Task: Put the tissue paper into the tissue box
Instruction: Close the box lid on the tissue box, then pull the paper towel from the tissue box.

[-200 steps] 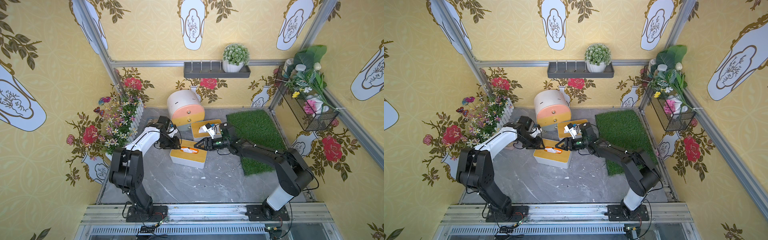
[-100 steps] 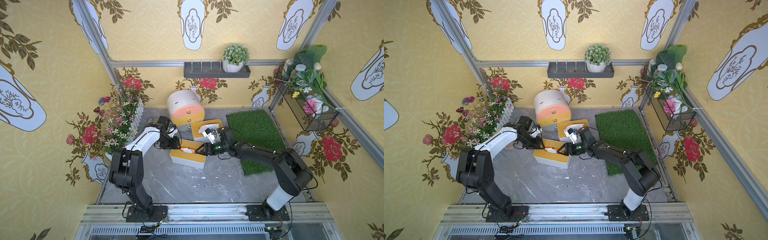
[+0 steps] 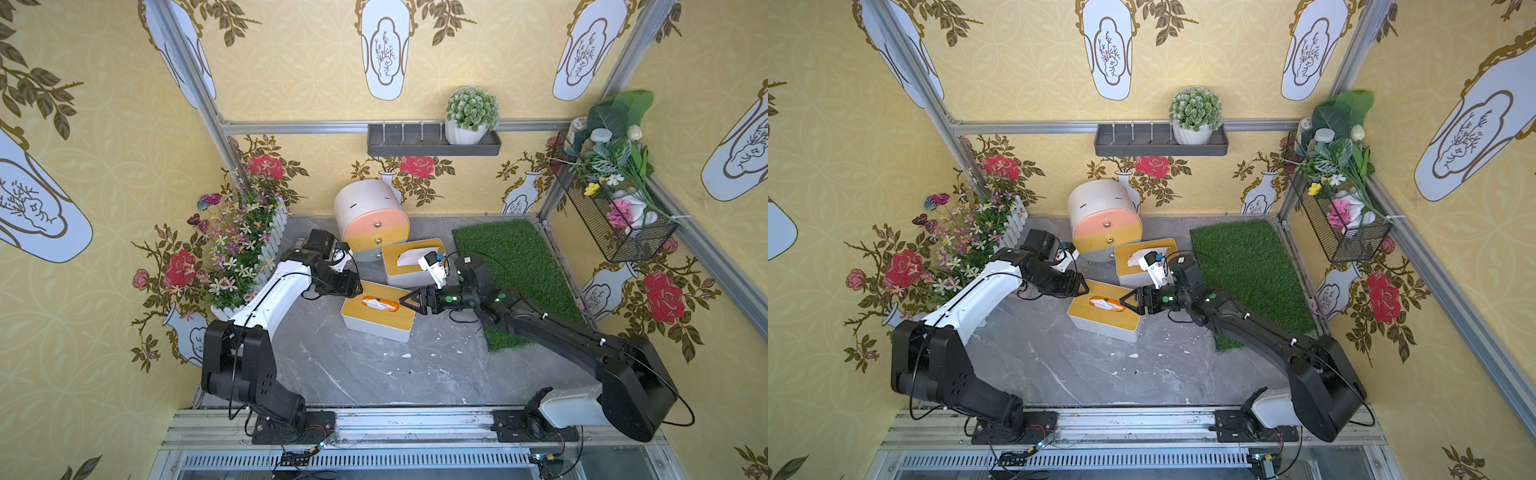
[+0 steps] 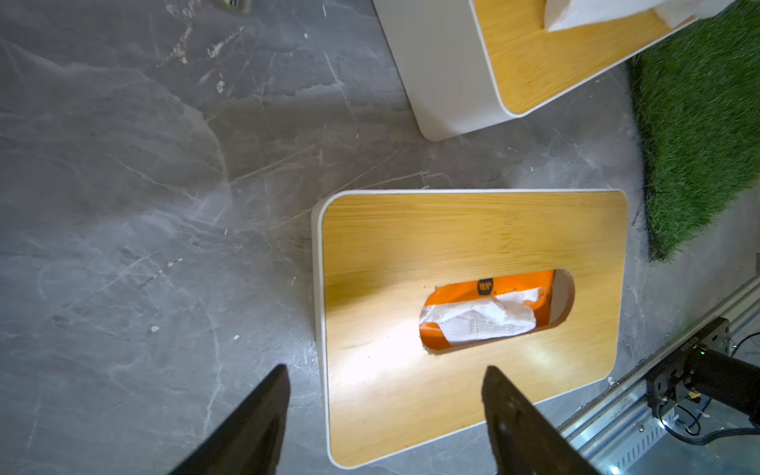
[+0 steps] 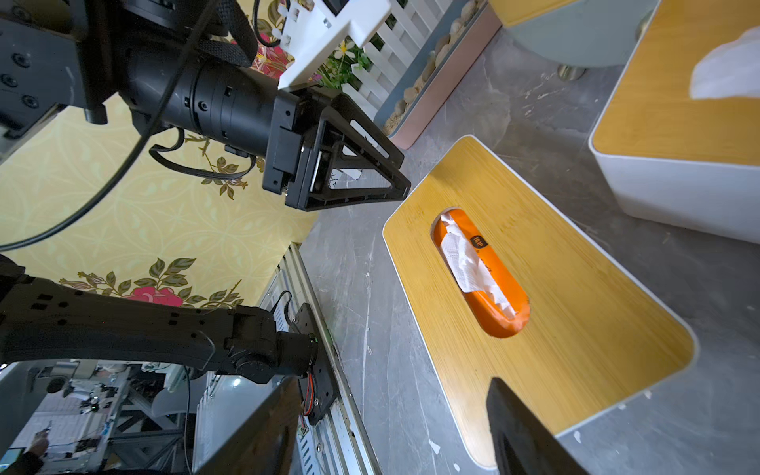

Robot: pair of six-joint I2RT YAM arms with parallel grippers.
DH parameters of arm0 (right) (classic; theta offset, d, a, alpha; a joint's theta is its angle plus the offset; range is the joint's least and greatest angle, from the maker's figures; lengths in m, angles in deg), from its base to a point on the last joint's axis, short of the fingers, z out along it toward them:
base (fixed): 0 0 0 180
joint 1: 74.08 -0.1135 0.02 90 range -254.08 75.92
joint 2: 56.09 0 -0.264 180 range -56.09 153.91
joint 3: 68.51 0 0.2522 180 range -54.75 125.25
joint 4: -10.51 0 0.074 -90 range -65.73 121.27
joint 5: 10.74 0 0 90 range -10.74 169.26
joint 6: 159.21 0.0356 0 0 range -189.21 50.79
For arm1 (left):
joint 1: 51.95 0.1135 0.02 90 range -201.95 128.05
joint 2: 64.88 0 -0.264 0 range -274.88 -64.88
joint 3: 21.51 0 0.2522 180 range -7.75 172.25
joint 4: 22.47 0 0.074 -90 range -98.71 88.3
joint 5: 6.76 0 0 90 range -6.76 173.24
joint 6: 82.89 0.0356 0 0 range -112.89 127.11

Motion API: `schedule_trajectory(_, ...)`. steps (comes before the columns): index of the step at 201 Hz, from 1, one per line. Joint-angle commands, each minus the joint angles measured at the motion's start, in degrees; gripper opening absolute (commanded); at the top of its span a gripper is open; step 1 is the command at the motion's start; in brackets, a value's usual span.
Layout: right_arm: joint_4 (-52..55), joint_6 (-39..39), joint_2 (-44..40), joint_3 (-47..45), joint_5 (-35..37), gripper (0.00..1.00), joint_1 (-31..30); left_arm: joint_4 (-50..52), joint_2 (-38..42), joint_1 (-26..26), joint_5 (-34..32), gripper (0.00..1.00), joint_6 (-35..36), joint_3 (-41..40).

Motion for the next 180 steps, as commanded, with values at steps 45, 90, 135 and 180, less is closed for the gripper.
schedule_trajectory(45, -1.8, -9.5, -19.4, -15.1, 7.3, 0.73, -0.2, -5.2, 6.3, -3.4, 5.6, 0.71, 5.8, -1.5)
schedule_trajectory(90, -4.6, -9.8, -29.2, -24.8, 6.7, 0.77, -0.2, -1.6, 4.6, -11.3, -6.2, 0.60, 12.5, 2.4)
schedule_trajectory(135, -6.7, -7.1, -30.4, -29.8, 5.3, 0.77, -0.6, 1.7, 0.8, -15.0, -11.8, 0.46, 17.7, 5.5)
schedule_trajectory(180, -10.4, -3.9, -31.4, -33.1, 4.9, 0.77, -1.4, 1.6, -2.5, -16.8, -11.1, 0.40, 21.5, 6.5)
